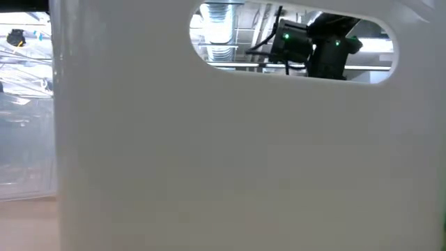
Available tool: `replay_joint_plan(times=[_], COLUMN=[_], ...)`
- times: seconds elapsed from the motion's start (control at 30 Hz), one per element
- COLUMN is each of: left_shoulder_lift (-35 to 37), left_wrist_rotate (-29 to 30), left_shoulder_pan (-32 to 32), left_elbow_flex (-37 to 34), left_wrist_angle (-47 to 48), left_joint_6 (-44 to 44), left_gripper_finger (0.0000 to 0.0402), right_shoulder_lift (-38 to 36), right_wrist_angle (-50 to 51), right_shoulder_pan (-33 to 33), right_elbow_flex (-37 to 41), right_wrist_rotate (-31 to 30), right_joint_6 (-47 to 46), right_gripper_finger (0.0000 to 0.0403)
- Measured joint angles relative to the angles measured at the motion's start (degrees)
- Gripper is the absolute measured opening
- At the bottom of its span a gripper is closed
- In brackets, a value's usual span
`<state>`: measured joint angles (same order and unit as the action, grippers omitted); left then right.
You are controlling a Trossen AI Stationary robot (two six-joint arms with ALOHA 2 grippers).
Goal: Stack baskets on shelf by color
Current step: Put the top white bin on the shelf
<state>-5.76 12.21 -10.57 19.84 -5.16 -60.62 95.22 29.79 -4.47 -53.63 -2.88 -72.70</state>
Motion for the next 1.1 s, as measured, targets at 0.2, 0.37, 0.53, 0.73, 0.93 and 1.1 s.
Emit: replay_joint_plan(times=[0.2, 0.37, 0.53, 0.73, 0.93, 1.1], left_shoulder_lift=[0.02, 0.02, 0.02, 0.02, 0.03, -0.12], left_wrist_rotate=[0.07, 0.07, 0.09, 0.68, 1.67, 2.14], left_shoulder_pan=[0.00, 0.00, 0.00, 0.00, 0.00, 0.00], left_elbow_flex=[0.00, 0.00, 0.00, 0.00, 0.00, 0.00], left_wrist_angle=[0.53, 1.28, 1.57, 1.69, 1.83, 2.19], left_joint_6=[0.00, 0.00, 0.00, 0.00, 0.00, 0.00], left_gripper_finger=[0.0228, 0.0228, 0.0228, 0.0228, 0.0228, 0.0228], right_shoulder_lift=[-0.05, -3.01, -8.45, -11.83, -4.51, 7.38], right_wrist_angle=[-0.31, 4.33, 12.24, 14.78, 13.42, 15.39], right_shoulder_pan=[0.86, 1.31, 1.78, -0.69, -8.63, -13.80], right_elbow_flex=[-0.17, -2.42, -8.53, -19.73, -32.35, -44.91], right_wrist_rotate=[0.34, 0.67, -2.36, -9.26, -11.99, -11.47], right_joint_6=[-2.03, -3.67, -3.47, 1.78, 12.85, 19.35], right_gripper_finger=[0.0018, 0.0008, 0.0004, 0.0003, 0.0002, 0.0001])
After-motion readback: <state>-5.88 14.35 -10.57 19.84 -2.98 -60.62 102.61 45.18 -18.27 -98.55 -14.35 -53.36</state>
